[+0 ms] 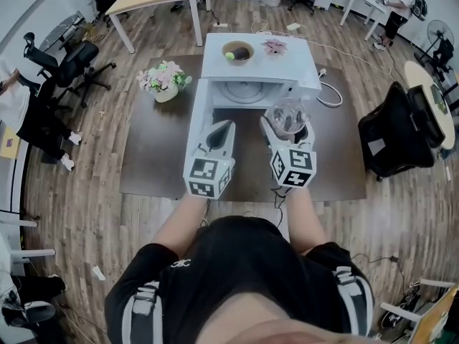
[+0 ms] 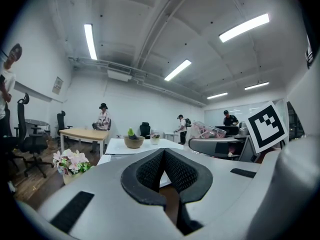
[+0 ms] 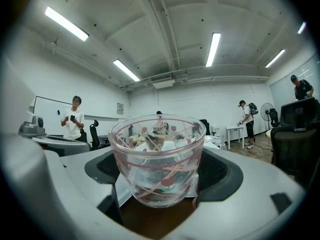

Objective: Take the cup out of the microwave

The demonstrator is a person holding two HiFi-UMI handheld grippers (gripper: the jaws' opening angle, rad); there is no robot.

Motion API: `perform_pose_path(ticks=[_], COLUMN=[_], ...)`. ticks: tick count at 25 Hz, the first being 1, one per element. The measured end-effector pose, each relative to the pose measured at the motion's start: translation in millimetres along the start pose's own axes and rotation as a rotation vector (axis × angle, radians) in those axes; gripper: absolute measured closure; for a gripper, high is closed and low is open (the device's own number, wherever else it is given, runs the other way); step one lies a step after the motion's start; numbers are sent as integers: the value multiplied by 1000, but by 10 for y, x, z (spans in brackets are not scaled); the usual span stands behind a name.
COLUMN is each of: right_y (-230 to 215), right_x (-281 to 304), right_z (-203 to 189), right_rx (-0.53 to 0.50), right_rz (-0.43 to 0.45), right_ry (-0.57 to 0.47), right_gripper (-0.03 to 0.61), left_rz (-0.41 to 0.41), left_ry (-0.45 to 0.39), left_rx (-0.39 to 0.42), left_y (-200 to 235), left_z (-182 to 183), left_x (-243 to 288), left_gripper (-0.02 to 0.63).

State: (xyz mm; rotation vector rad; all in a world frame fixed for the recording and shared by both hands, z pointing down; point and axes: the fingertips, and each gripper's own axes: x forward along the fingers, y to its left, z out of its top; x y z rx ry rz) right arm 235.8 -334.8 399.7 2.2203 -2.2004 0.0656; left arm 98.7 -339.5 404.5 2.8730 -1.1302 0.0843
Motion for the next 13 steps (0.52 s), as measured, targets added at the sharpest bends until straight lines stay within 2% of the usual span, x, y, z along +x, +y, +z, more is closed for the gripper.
perform_pose_path(ticks=[13], right_y=[27], right_x=[11], right_z=[-64], right_rx=[-5], right_rz=[29], right_ry=[23], right_gripper=[118], left_rz=[9], left_ry=[-8], left_rx=[6], left_y=[-50], left_z=[25], left_x=[28], left_gripper=[612])
